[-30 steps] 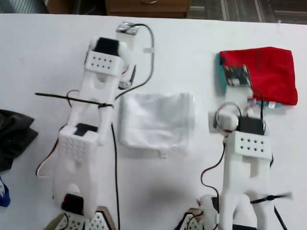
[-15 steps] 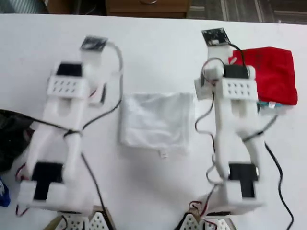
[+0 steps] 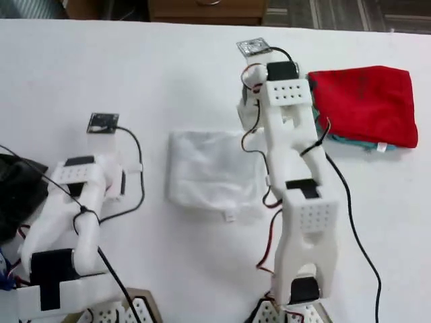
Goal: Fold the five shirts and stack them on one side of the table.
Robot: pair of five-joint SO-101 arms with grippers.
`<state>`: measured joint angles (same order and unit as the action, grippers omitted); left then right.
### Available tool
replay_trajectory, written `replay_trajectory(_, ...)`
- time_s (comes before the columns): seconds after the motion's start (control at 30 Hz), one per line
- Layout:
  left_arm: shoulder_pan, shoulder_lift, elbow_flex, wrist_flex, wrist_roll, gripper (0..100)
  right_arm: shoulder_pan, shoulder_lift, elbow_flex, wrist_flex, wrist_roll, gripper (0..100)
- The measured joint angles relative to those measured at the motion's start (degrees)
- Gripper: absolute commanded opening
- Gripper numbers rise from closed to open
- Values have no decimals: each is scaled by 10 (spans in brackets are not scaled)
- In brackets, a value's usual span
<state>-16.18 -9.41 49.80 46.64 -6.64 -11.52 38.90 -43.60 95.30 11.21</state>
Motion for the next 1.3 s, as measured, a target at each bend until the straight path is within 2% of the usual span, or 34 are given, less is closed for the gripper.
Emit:
replay_trajectory(0.17,-1,-1,-1,-12,0,25,19,55,-62,13,0,188)
replay_trajectory(0.57,-1,-2,1,-25,-1,25,24,89,-69,38,0,183)
replay_trajectory(0.63,-2,-2,1,-25,-1,25,24,92,-69,38,0,134)
replay_trajectory(0.73,-1,-2,1,-25,-1,25,23,93,-69,42,0,8)
replay_trajectory(1.1,-2,-2,1,-33,-1,25,24,93,-104,44,1,20)
replay_trajectory(1.3,-2,-2,1,-33,-1,25,-1,88,-149,44,69,20)
